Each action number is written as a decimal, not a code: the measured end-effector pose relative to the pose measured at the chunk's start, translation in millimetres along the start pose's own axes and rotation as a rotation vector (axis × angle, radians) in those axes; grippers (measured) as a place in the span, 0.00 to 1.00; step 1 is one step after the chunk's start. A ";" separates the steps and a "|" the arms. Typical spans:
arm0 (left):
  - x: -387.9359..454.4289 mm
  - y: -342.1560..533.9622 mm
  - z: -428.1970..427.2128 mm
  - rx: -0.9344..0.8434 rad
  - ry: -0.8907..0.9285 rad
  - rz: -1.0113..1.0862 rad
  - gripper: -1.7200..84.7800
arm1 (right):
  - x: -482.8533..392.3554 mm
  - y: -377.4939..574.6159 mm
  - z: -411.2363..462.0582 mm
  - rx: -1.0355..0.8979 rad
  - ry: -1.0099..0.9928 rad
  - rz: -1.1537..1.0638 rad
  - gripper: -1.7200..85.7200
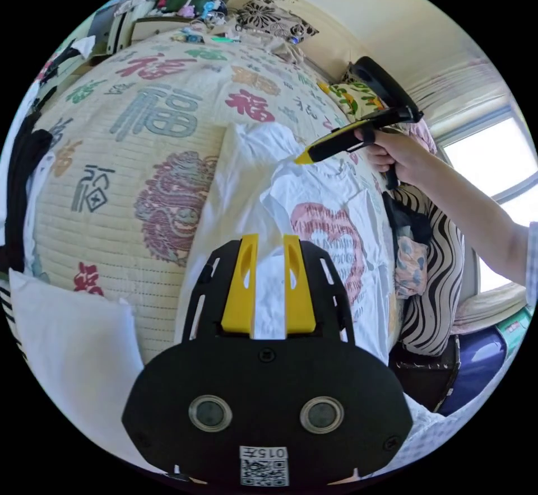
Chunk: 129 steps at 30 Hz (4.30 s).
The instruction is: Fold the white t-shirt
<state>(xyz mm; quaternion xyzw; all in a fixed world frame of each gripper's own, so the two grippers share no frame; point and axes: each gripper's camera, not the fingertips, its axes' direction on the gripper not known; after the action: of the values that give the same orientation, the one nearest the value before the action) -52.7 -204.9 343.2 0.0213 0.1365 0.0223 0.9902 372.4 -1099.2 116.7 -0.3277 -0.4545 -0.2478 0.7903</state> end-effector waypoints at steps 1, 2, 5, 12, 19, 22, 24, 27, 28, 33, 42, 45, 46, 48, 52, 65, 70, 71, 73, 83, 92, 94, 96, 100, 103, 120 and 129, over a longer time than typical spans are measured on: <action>1.4 -2.4 9.3 -0.028 -0.003 0.003 0.11 | 5.8 11.7 -1.3 -0.007 0.001 0.028 0.01; 3.5 -4.1 17.7 -0.050 -0.002 0.013 0.11 | 9.0 17.3 -1.3 -0.012 0.003 0.041 0.01; 9.9 -6.1 31.5 -0.096 -0.022 0.040 0.10 | 29.3 43.7 0.4 -0.028 0.002 0.136 0.01; 13.4 -8.5 23.1 -0.054 -0.049 0.033 0.12 | 47.5 67.6 -15.4 0.149 -0.151 0.226 0.10; 19.1 -20.7 33.6 -0.072 -0.156 0.067 0.03 | 38.1 42.4 -15.9 0.130 -0.215 0.194 0.02; 18.4 -21.7 19.2 -0.057 -0.063 0.096 0.02 | 42.3 54.7 -30.7 0.093 -0.258 0.206 0.01; 16.5 -21.8 18.6 -0.064 -0.022 0.097 0.02 | 48.0 62.1 -37.1 0.061 -0.256 0.227 0.02; 14.2 -22.7 35.7 -0.135 -0.041 0.113 0.05 | 53.5 64.0 -34.3 -0.016 -0.231 0.238 0.04; 12.7 -23.1 43.8 -0.183 -0.056 0.117 0.07 | 54.4 62.4 -31.0 -0.058 -0.199 0.245 0.06; 6.5 -22.0 32.6 -0.176 0.002 0.110 0.10 | 56.2 69.8 -37.6 -0.149 -0.164 0.273 0.12; -23.7 -40.8 16.2 0.011 -0.025 -0.055 0.09 | 4.8 32.2 -63.1 0.034 -0.119 0.096 0.13; -38.5 -43.0 20.4 0.004 -0.024 -0.105 0.09 | -19.0 1.9 -56.5 0.023 -0.010 0.017 0.12; -41.0 -43.2 20.6 0.003 -0.055 -0.104 0.09 | -21.5 -8.1 -51.4 -0.008 0.017 0.021 0.11; -44.4 -42.8 20.0 0.004 -0.100 -0.105 0.08 | -24.1 -18.6 -44.5 -0.051 0.084 0.032 0.03; -54.5 -40.2 22.1 0.005 -0.098 -0.117 0.05 | -37.7 -25.1 -46.3 -0.048 0.118 0.028 0.01; 11.3 -49.2 53.2 -0.051 0.037 0.119 0.07 | -51.4 118.0 -75.9 0.141 -0.046 0.133 0.02; 13.2 -39.6 73.2 -0.111 -0.007 0.128 0.04 | -46.1 149.2 -38.2 -0.010 0.028 0.227 0.01; 12.8 -37.3 73.4 -0.114 -0.015 0.124 0.04 | -44.9 153.2 -40.0 0.012 0.023 0.246 0.01; 13.6 -33.9 75.2 -0.119 -0.015 0.127 0.04 | -46.6 175.5 -53.9 0.120 0.140 0.326 0.01; 29.6 14.3 27.3 -0.055 0.036 0.232 0.09 | -130.1 359.9 -77.4 0.495 -0.094 0.186 0.02; 38.5 -27.2 18.8 0.030 -0.136 0.486 0.10 | -138.5 516.4 -40.5 0.630 0.139 0.405 0.09; 47.9 -57.4 23.8 0.031 -0.121 0.498 0.11 | -132.6 520.8 -39.3 0.663 0.160 0.453 0.11; 64.9 -84.8 29.7 0.073 -0.134 0.546 0.11 | -127.6 516.2 -42.3 0.686 0.169 0.461 0.12; 91.9 -149.0 75.9 -0.029 -0.166 0.561 0.14 | -100.4 490.5 -47.0 0.611 0.210 0.505 0.13; 98.3 -174.2 115.2 -0.105 -0.258 0.545 0.15 | -75.8 472.6 -40.6 0.538 0.212 0.526 0.14; 133.2 -171.5 137.1 -0.136 -0.298 0.581 0.02 | -62.4 490.4 -14.3 0.403 0.278 0.523 0.01; 156.1 -82.7 79.4 0.055 -0.303 0.678 0.02 | -129.5 562.7 7.4 0.540 0.336 0.524 0.02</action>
<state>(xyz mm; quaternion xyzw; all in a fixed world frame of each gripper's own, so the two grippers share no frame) 122.2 -282.5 373.6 0.0949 -0.0258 0.3418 0.9346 696.2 -708.8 -159.3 -0.1680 -0.2688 0.0402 0.9476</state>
